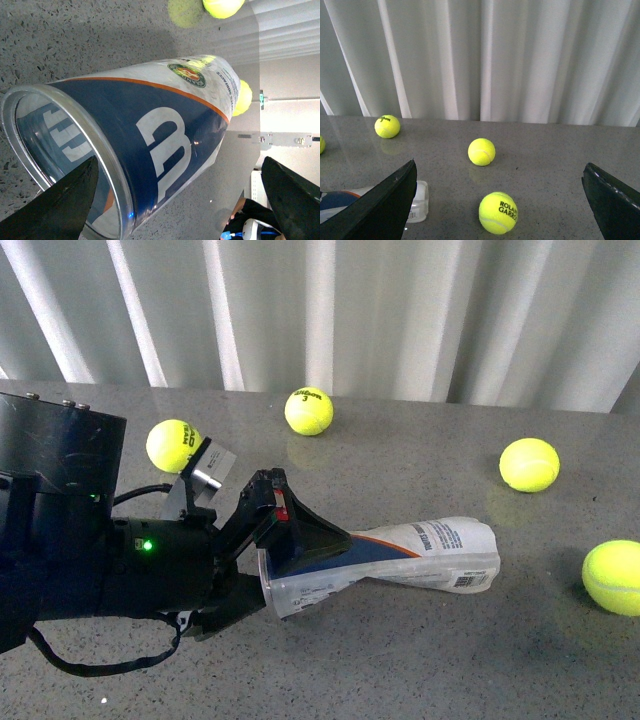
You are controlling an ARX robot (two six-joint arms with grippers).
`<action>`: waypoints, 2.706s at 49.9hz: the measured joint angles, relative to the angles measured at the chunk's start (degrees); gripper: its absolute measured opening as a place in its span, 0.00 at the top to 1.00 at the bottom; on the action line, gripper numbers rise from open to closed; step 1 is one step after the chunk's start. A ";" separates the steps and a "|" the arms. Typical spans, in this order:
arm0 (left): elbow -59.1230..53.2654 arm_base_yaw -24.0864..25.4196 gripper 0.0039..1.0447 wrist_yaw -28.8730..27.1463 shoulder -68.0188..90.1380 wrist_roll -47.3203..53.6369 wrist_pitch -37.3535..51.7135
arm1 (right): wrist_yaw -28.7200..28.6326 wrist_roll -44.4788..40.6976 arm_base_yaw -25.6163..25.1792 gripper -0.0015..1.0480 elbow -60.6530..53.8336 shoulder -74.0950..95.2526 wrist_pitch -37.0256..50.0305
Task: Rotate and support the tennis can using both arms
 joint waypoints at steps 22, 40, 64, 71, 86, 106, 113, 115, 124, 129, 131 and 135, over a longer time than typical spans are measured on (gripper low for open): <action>0.04 -1.09 0.65 -2.80 1.95 -13.79 11.80 | 0.00 0.00 0.00 0.07 0.00 0.00 0.00; -3.56 -1.97 0.97 -2.69 -4.59 -18.34 12.07 | 0.00 0.00 0.00 0.07 0.00 0.00 0.00; 31.45 -3.96 0.97 -13.07 -25.62 22.51 -63.21 | 0.00 0.00 0.00 0.07 0.00 0.00 0.00; 52.13 -8.20 0.97 -24.06 -17.88 44.89 -89.37 | -0.02 0.00 0.00 0.07 0.00 0.00 0.00; 66.90 -14.14 0.97 -33.55 -4.17 70.07 -107.06 | 0.00 0.00 0.00 0.07 0.00 0.00 0.00; 67.10 -14.08 0.97 -33.22 0.17 72.61 -105.09 | 0.00 0.00 0.00 0.07 0.00 0.00 0.00; 67.10 -13.49 0.90 -32.17 0.35 72.13 -103.89 | 0.00 0.00 0.00 0.07 0.00 0.00 0.00; 66.97 -13.40 0.83 -32.39 0.37 72.26 -103.14 | 0.00 0.00 0.00 0.07 0.00 0.00 0.00; 66.90 -13.05 0.57 -29.77 0.22 71.32 -102.66 | -0.02 0.00 0.00 0.07 0.00 0.00 0.00; 66.90 -12.79 0.43 -29.16 -0.26 70.34 -102.27 | 0.00 0.00 0.00 0.07 0.00 0.00 0.00; 66.90 -12.70 0.38 -29.11 -0.55 69.92 -102.16 | 0.00 0.00 0.00 0.07 0.00 0.00 0.00; 66.90 -12.41 0.26 -29.59 -1.60 69.42 -101.70 | 0.00 0.00 0.00 0.07 0.00 0.00 0.00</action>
